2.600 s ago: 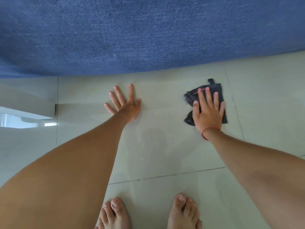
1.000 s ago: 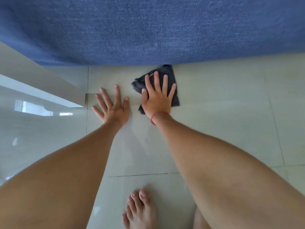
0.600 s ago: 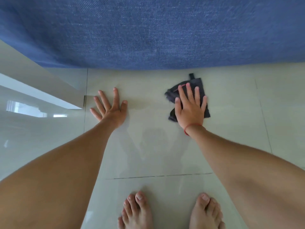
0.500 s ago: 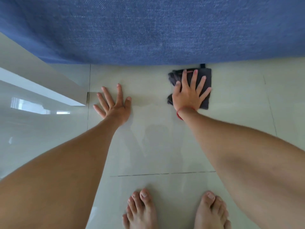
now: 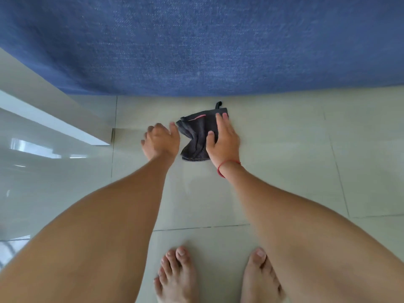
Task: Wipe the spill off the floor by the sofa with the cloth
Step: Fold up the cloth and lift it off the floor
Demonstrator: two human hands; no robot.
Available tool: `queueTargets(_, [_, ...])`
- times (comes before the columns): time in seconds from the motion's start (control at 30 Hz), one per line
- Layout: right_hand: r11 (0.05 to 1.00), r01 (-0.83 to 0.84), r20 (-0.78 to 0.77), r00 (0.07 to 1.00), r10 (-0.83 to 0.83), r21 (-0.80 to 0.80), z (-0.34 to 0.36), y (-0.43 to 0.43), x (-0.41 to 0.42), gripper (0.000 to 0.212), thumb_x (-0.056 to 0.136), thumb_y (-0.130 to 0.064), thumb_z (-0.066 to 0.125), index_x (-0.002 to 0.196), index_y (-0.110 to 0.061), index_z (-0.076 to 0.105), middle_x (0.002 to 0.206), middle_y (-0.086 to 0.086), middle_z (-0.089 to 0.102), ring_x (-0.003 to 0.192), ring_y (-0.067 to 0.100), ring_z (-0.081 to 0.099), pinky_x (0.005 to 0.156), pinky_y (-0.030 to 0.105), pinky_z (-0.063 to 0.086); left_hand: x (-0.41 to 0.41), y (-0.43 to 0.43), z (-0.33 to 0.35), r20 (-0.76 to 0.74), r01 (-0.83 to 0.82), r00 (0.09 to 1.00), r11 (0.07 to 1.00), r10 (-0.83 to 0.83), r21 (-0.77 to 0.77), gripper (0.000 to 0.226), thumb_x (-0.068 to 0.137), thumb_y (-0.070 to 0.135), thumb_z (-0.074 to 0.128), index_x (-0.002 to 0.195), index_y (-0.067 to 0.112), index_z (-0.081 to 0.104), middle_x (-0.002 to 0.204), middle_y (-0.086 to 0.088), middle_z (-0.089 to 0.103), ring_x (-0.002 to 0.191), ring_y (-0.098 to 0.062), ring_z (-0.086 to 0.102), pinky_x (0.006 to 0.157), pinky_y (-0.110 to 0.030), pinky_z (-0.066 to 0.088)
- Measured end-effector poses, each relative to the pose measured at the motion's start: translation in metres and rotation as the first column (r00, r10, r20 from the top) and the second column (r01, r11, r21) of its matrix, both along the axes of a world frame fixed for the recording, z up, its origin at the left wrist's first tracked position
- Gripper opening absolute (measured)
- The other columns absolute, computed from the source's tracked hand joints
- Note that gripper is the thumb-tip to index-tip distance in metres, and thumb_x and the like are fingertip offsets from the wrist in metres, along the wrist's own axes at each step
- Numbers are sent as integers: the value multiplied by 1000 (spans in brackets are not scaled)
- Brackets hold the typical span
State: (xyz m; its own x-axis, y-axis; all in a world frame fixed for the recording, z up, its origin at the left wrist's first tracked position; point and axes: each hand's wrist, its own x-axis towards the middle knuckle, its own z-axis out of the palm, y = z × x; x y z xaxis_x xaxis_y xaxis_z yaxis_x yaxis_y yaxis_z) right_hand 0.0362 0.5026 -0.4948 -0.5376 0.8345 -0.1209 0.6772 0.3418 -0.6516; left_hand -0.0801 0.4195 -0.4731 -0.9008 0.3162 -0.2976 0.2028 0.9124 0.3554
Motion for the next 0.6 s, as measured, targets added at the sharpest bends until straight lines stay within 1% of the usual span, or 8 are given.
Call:
queueTargets(0.07, [969, 247, 44, 969, -245, -33, 5, 16, 5, 56, 93, -29, 53, 143, -9, 39, 146, 15, 41, 133, 32, 40, 103, 42, 36, 11, 17, 10, 111, 11, 994, 998, -5, -58, 72, 87, 66, 41, 117, 3, 60, 120, -15, 60, 112, -35, 57, 95, -42, 43])
queueTargets(0.1, [951, 300, 97, 952, -292, -81, 6, 22, 5, 57, 91, -33, 58, 139, -8, 42, 139, 16, 45, 127, 34, 44, 99, 41, 39, 16, 24, 12, 143, 29, 990, 996, -17, -82, 80, 81, 72, 47, 120, 3, 57, 121, -14, 60, 113, -34, 57, 95, -42, 46])
queueTargets(0.17, [955, 257, 173, 957, -231, -150, 8, 29, 2, 53, 86, -36, 66, 127, -5, 51, 127, 17, 52, 117, 35, 51, 93, 40, 44, 25, 35, 11, 169, 68, 984, 995, -54, -77, 83, 72, 70, 61, 124, 5, 55, 122, -12, 59, 115, -32, 58, 95, -43, 49])
queueTargets(0.23, [958, 228, 198, 961, -193, -174, 10, 34, -4, 49, 84, -34, 70, 118, -3, 54, 121, 18, 57, 112, 36, 56, 90, 40, 48, 30, 44, 8, 189, 55, 981, 998, -47, -37, 74, 75, 57, 70, 126, 7, 53, 125, -13, 58, 118, -32, 55, 96, -44, 49])
queueTargets(0.33, [928, 271, 251, 946, -207, -256, 13, 38, -9, 45, 85, -27, 70, 119, -3, 51, 123, 17, 60, 114, 35, 58, 91, 41, 49, 35, 54, 10, 244, 22, 970, 999, -11, -45, 62, 85, 40, 67, 133, 7, 45, 132, -14, 51, 126, -32, 48, 101, -45, 44])
queueTargets(0.43, [907, 285, 289, 937, -196, -310, 13, 38, -12, 42, 84, -23, 71, 119, -5, 57, 123, 16, 62, 113, 34, 61, 91, 38, 50, 39, 60, 16, 233, 70, 971, 995, -50, -77, 57, 92, 33, 62, 137, 5, 40, 137, -15, 46, 129, -32, 43, 103, -46, 42])
queueTargets(0.53, [881, 310, 314, 928, -199, -356, 13, 36, -10, 44, 80, -24, 75, 118, -5, 62, 122, 16, 64, 112, 32, 61, 91, 36, 51, 40, 59, 18, 262, 72, 964, 996, -55, -54, 52, 93, 26, 62, 134, 3, 43, 135, -17, 48, 125, -35, 50, 101, -45, 44])
queueTargets(0.6, [857, 338, 334, 919, -211, -388, 16, 34, -5, 46, 79, -20, 77, 120, -4, 61, 124, 16, 63, 114, 32, 61, 90, 35, 51, 43, 55, 19, 303, 58, 952, 997, -42, -44, 50, 93, 24, 62, 133, 3, 44, 135, -18, 49, 125, -37, 52, 100, -42, 44])
